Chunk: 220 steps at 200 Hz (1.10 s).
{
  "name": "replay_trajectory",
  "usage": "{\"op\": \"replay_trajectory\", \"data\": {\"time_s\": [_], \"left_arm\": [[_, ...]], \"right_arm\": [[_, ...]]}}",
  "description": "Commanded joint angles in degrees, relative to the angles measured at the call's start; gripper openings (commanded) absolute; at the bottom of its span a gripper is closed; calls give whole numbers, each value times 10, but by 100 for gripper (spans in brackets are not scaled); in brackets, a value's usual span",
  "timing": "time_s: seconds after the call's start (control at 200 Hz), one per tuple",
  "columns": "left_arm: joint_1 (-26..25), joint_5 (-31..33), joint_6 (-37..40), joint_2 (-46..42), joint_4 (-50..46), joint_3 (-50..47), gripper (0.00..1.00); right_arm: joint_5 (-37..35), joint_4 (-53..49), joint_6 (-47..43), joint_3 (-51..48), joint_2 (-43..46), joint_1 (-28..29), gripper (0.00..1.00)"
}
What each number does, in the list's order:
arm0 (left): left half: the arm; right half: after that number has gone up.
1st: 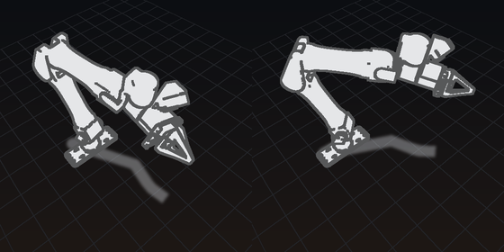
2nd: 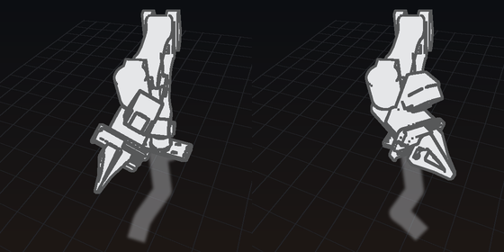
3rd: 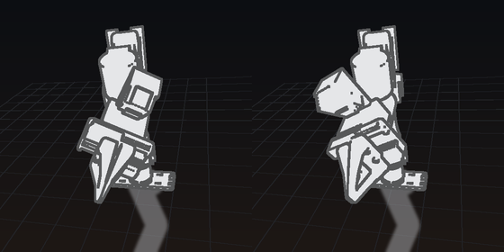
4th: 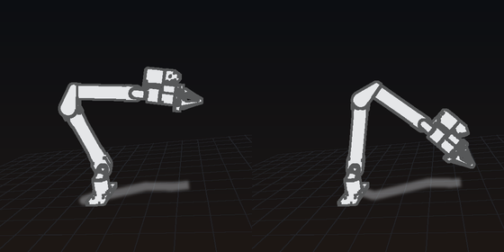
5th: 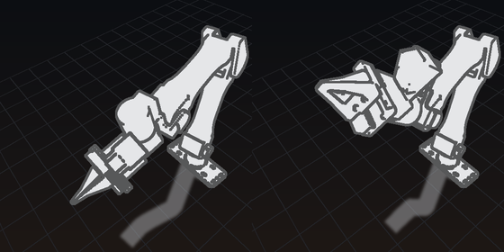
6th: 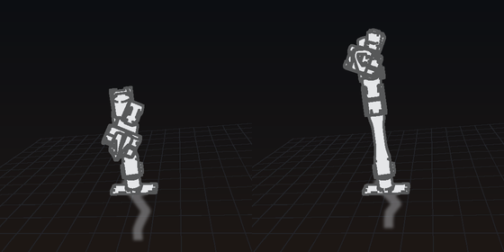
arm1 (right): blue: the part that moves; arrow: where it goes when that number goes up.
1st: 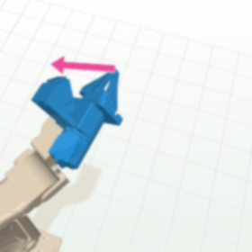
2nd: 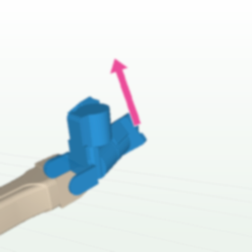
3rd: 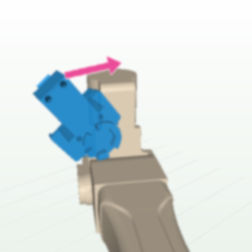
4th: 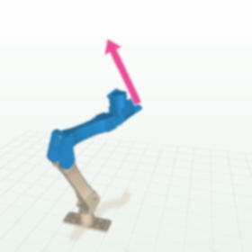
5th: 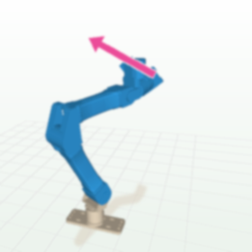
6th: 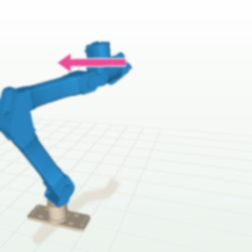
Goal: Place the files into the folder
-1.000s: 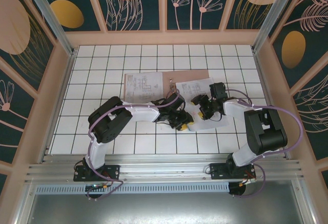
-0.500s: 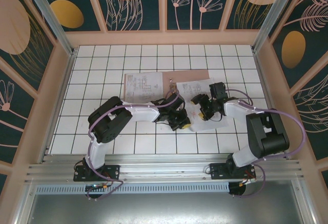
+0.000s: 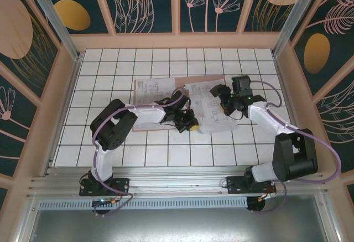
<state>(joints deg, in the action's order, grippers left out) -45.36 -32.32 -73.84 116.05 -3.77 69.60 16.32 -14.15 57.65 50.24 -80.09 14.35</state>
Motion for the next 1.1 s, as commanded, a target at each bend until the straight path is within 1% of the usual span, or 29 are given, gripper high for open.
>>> {"op": "replay_trajectory", "data": {"time_s": [0.0,0.46,1.096], "left_arm": [[12,-26,37,12,-29,24,0],[33,-7,47,16,-41,23,0],[43,11,48,40,-51,63,0]], "right_arm": [[-8,-16,-12,19,-7,-2,82],[6,-3,-19,17,-25,-2,82],[15,7,-18,6,-24,-2,81]]}}
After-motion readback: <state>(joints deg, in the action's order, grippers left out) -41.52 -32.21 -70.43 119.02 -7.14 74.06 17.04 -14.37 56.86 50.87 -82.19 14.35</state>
